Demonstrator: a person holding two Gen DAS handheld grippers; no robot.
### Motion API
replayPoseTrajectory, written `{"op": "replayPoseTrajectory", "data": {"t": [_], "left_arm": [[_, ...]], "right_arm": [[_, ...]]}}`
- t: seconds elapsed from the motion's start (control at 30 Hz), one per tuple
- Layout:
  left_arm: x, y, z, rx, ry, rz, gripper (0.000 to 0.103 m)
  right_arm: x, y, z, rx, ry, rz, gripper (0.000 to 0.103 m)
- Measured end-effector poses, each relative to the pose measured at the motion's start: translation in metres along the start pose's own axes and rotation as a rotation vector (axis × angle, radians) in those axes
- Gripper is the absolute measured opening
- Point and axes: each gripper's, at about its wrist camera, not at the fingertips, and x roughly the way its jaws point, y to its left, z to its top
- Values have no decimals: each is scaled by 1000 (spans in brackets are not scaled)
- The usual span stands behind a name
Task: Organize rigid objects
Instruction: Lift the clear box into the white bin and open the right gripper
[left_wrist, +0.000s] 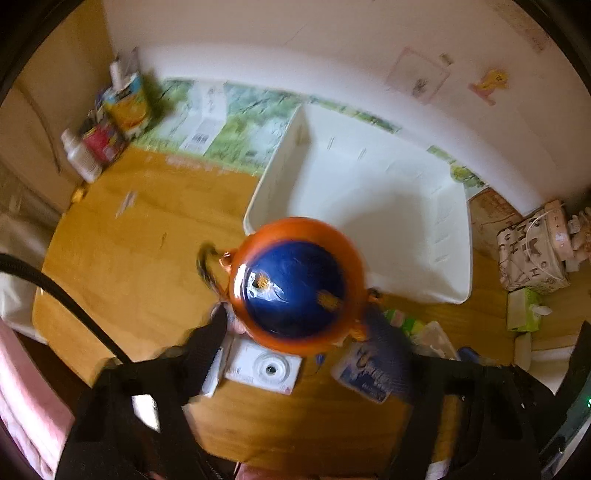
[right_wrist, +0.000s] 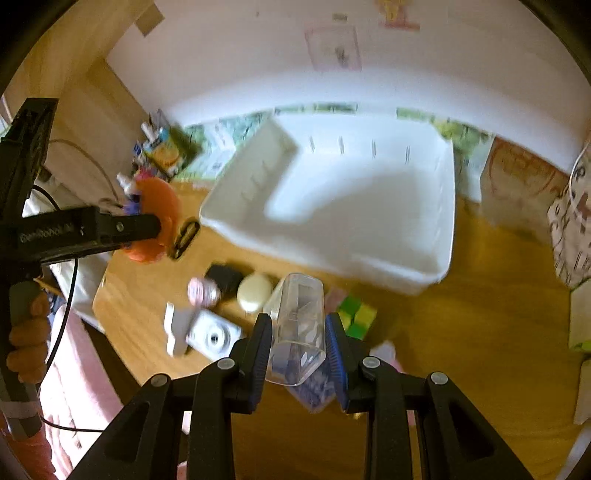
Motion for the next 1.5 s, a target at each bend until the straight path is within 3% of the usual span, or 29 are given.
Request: {"op": "replayPoseTrajectory", "data": {"t": [0.07,0.13,0.27,0.53,0.7,1.07,1.5], "left_arm": [[-5,-4,11,21,-33,-26,38],[-8,-8,24,49,-73,-67,28],[-11,-12,43,75,-121,-102,25],[2,-9,51,114,-111,-121,24],[13,-1,49,115,-94,-146,24],[26,7,45,157,-89,-124,24],[21,10,44,239,-82,-148,27]], "right_arm": [[0,1,11,2,-37,-18,30],[2,1,20,8,-67,-33,30],[3,-4,41,33,-134,-56,30],[5,-12,69,38,-265,-110,30],[19,-23,73,75,-290,-119,29],[30,-42,73,186,-333,-111,31],[14,-35,60,289,-348,-158,62]]}}
